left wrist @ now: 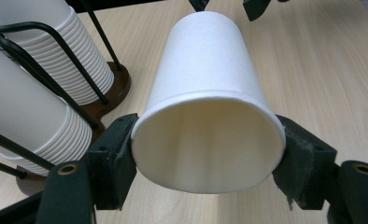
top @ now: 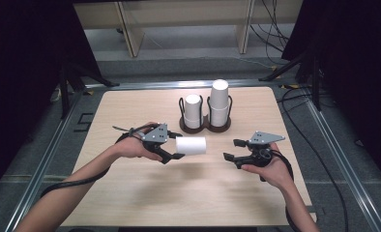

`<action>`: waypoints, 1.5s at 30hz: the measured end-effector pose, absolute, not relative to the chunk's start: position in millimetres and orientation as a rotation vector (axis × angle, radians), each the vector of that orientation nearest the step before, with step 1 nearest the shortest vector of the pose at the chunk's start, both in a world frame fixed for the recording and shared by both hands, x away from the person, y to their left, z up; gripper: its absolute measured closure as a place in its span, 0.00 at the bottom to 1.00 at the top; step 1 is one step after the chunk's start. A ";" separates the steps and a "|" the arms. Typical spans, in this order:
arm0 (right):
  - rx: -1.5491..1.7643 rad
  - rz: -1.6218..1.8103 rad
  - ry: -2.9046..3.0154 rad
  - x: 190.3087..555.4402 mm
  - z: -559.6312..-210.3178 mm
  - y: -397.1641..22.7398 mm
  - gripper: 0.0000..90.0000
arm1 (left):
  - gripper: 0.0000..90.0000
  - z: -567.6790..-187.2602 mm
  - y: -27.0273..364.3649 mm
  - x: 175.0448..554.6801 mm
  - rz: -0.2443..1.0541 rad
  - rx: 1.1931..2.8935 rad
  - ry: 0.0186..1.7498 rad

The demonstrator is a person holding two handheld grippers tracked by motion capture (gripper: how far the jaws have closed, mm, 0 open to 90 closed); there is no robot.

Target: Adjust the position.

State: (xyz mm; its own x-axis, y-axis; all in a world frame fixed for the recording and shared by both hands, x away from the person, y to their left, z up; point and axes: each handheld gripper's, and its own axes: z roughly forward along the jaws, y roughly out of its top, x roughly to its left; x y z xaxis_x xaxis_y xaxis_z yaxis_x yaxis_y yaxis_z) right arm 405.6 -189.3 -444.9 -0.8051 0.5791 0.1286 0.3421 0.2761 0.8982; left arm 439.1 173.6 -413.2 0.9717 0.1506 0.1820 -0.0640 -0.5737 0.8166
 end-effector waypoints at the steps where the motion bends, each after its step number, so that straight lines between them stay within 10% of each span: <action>1: 0.840 1.558 2.319 406.2 -445.7 -188.3 0.29 | 0.32 -412.8 173.6 439.2 0.286 2.174 0.055; 45: 0.742 1.383 2.520 406.4 -447.0 -158.7 0.30 | 0.33 -391.1 160.6 440.9 0.294 2.503 -0.069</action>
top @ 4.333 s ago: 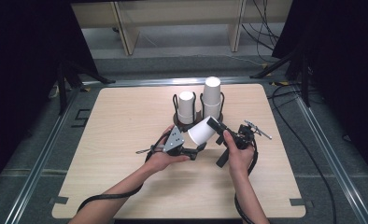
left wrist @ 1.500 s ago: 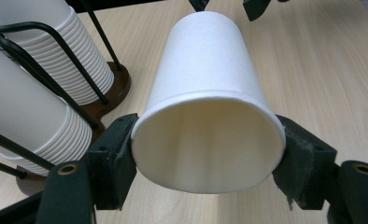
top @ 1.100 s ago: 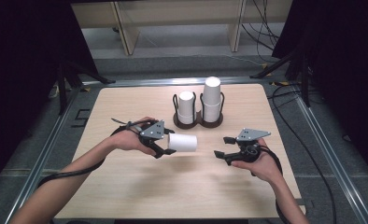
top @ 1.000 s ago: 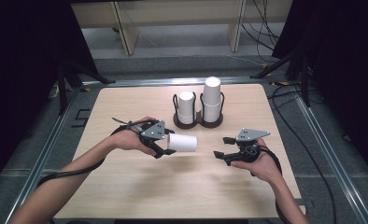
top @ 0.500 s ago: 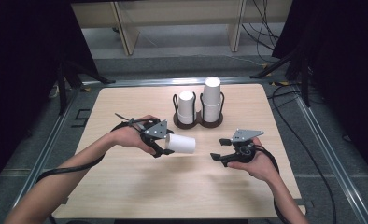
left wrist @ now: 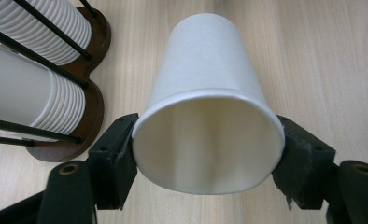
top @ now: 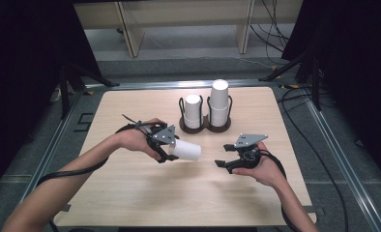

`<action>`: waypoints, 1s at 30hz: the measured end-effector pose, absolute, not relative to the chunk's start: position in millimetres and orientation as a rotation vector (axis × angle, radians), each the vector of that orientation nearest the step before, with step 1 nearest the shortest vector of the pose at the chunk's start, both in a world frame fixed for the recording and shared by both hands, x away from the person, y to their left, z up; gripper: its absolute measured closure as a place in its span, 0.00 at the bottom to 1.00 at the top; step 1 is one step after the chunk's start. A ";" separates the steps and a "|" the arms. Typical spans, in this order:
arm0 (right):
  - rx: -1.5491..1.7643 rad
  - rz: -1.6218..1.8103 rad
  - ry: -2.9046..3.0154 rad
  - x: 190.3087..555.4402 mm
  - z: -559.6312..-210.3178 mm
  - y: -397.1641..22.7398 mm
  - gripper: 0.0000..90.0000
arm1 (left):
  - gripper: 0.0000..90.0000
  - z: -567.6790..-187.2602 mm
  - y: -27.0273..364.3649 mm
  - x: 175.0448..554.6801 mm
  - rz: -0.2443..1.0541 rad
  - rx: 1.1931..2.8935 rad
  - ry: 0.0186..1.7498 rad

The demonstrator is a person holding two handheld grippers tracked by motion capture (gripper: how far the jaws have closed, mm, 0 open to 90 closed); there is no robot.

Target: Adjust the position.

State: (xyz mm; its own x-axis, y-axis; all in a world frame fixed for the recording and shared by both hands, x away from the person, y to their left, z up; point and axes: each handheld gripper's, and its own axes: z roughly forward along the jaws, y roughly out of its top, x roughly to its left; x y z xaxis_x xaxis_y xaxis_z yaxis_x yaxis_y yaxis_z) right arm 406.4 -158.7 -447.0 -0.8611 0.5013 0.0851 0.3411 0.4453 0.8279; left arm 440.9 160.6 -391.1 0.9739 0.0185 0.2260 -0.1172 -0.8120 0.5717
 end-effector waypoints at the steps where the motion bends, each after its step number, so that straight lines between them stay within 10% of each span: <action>1: 0.716 1.370 2.517 407.3 -446.7 -158.4 0.30 | 0.33 -390.7 160.4 440.8 0.294 2.509 -0.074; 30: 0.671 1.338 2.571 410.2 -442.2 -139.9 0.29 | 0.33 -384.1 153.2 439.7 0.277 2.672 -0.113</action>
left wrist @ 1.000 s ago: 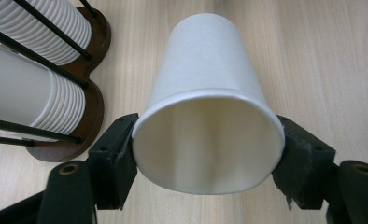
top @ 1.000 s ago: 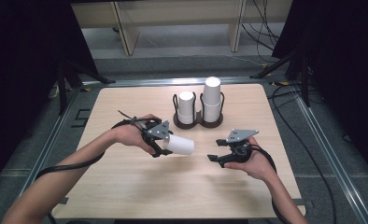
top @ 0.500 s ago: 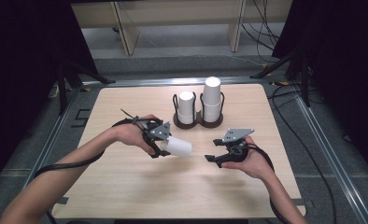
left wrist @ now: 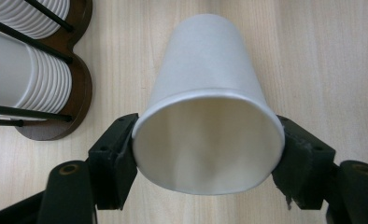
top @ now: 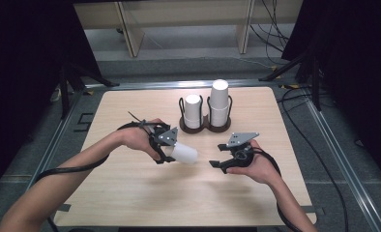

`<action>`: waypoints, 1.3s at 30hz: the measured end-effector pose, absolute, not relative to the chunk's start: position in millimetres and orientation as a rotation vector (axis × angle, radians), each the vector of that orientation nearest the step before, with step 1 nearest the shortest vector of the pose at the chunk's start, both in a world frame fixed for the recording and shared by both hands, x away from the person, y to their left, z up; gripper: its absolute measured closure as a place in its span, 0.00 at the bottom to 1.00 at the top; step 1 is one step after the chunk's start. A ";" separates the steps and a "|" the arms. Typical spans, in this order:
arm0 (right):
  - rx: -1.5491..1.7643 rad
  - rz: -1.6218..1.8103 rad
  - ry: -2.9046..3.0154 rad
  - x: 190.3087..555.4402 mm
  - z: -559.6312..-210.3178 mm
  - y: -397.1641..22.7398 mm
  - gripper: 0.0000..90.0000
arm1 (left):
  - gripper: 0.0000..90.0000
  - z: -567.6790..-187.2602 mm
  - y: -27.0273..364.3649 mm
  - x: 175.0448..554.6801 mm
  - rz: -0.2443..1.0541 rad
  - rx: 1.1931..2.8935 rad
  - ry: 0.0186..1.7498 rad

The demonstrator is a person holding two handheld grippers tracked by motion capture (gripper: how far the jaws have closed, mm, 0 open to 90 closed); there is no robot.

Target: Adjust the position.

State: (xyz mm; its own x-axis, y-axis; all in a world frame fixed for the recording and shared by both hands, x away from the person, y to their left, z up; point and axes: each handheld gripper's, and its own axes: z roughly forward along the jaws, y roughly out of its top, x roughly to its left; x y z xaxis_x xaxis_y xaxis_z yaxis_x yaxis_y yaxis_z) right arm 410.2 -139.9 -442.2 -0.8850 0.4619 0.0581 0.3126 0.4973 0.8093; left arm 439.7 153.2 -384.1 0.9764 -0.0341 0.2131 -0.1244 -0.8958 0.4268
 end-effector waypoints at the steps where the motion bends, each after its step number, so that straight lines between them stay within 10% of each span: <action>1: 0.669 1.341 2.571 410.6 -442.6 -138.8 0.29 | 0.33 -384.0 152.8 439.6 0.277 2.674 -0.113; 39: 0.564 1.323 2.606 414.4 -437.9 -115.5 0.29 | 0.33 -378.0 140.7 437.1 0.269 2.807 -0.172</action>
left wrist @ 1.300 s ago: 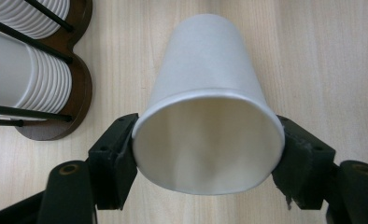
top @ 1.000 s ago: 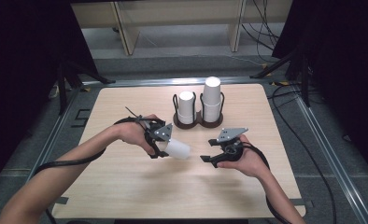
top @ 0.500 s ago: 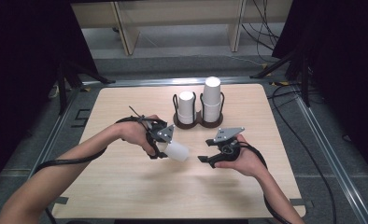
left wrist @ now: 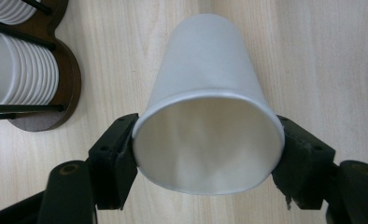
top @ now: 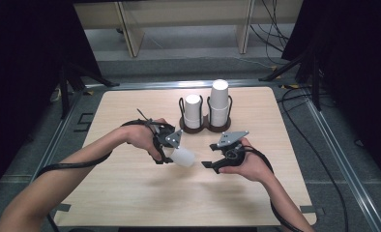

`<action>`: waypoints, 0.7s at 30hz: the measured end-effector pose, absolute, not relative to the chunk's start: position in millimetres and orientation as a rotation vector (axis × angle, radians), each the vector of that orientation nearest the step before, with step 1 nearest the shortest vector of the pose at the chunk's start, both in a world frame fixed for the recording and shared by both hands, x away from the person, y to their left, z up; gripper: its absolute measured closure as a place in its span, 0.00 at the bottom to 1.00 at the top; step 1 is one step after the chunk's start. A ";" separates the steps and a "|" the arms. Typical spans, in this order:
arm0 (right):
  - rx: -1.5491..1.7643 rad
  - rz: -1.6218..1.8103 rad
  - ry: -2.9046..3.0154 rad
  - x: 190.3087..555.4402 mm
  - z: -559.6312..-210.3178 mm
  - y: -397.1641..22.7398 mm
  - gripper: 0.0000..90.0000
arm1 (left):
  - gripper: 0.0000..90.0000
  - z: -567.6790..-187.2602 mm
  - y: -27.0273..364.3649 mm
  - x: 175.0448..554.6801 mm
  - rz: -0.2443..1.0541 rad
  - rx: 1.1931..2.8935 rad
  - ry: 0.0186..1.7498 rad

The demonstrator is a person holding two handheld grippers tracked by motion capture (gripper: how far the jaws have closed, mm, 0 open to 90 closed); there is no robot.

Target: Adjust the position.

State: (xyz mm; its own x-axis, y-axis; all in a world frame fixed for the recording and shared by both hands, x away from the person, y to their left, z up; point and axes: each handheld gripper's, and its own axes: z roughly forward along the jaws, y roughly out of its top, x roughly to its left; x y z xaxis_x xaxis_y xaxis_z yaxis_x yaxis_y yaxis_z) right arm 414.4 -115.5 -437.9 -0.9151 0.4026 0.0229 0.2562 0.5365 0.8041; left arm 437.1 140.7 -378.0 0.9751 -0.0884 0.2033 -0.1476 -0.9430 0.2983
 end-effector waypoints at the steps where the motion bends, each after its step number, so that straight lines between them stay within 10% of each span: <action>1: 0.582 1.323 2.614 413.7 -437.7 -114.3 0.29 | 0.33 -376.8 140.5 437.8 0.271 2.822 -0.193; 21: 0.488 1.320 2.638 418.9 -429.9 -83.5 0.29 | 0.33 -374.4 133.8 437.7 0.285 2.850 -0.220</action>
State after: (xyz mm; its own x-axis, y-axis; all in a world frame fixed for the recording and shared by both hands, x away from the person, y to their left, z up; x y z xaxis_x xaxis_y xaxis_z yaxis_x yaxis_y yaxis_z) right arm 418.9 -83.5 -429.9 -0.9356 0.3530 0.0098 0.2194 0.5594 0.7993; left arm 437.7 133.8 -374.4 0.9691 -0.1228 0.2139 -0.1756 -0.9524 0.2491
